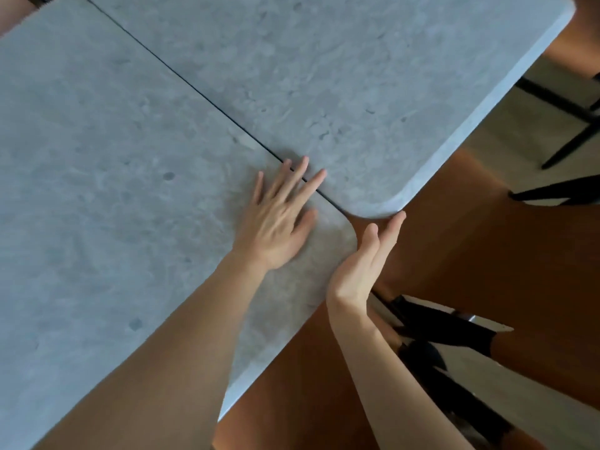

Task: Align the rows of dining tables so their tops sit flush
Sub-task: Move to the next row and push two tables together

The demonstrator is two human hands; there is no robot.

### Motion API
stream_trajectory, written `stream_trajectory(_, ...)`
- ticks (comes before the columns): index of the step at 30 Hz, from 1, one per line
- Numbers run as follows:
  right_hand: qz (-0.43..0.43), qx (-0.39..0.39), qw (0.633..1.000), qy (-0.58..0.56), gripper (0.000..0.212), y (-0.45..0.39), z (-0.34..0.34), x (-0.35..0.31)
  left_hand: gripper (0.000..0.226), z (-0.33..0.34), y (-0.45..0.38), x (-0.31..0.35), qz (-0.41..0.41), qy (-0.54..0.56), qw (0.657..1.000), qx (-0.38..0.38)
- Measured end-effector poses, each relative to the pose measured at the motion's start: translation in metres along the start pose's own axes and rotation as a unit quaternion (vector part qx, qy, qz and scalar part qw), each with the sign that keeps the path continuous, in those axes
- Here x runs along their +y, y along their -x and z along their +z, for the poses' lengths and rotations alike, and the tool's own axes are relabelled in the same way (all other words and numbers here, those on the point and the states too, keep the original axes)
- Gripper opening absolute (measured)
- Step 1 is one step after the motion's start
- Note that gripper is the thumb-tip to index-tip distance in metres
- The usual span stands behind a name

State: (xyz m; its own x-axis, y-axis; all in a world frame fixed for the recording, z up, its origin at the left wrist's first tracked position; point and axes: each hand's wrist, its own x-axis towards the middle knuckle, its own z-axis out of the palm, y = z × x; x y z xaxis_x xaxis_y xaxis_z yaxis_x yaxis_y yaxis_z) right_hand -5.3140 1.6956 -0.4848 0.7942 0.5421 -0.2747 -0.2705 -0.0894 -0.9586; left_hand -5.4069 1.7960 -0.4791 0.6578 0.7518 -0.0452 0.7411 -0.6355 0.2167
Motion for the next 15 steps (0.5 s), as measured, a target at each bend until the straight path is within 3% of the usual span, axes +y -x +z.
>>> stream_trajectory(6, -0.088, 0.021, 0.996, -0.023, 0.078, -0.002, 0.001, 0.017, 0.061, 0.005, -0.002, -0.004, 0.001, 0.007, 0.999, 0.032)
stream_trajectory(15, -0.097, 0.011, 0.994, -0.042, 0.075, -0.002, 0.002, 0.021, 0.061, 0.008, -0.003, -0.004, -0.002, 0.025, 0.999, 0.047)
